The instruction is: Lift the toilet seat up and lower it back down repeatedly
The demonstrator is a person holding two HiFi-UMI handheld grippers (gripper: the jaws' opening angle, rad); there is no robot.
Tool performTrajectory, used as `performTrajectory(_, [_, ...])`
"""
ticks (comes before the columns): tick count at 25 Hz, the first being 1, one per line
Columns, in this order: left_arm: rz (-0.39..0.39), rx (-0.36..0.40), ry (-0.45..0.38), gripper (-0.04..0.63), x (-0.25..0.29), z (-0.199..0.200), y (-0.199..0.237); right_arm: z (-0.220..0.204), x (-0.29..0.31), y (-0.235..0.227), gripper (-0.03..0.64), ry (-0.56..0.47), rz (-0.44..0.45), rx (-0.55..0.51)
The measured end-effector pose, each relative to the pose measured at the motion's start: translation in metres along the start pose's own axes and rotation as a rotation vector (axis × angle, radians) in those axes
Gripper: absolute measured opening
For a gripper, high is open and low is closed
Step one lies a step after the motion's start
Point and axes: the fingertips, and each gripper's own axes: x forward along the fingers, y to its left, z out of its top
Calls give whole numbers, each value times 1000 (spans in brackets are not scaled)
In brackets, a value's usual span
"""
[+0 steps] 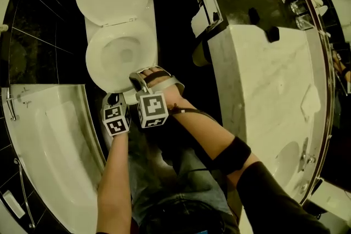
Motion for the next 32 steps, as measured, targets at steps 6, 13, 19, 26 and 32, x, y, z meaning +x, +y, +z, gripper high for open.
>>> performTrajectory(6, [-20,15,48,-12,20,-54,-2,-19,30,25,18,11,-1,33])
performTrajectory(13, [-31,21,108,-12,43,-103,0,-36,66,55,18,28,18,83])
performTrajectory(19, [-48,25,196,-12,64,-143,1,-49,90,77,18,42,41,94])
performTrajectory(26, [-74,23,274,-12,82,-170,3,-61,106,91,18,54,63,90])
performTrajectory(32, [-58,7,341,-12,73,-196,11,-64,106,92,18,62,74,92])
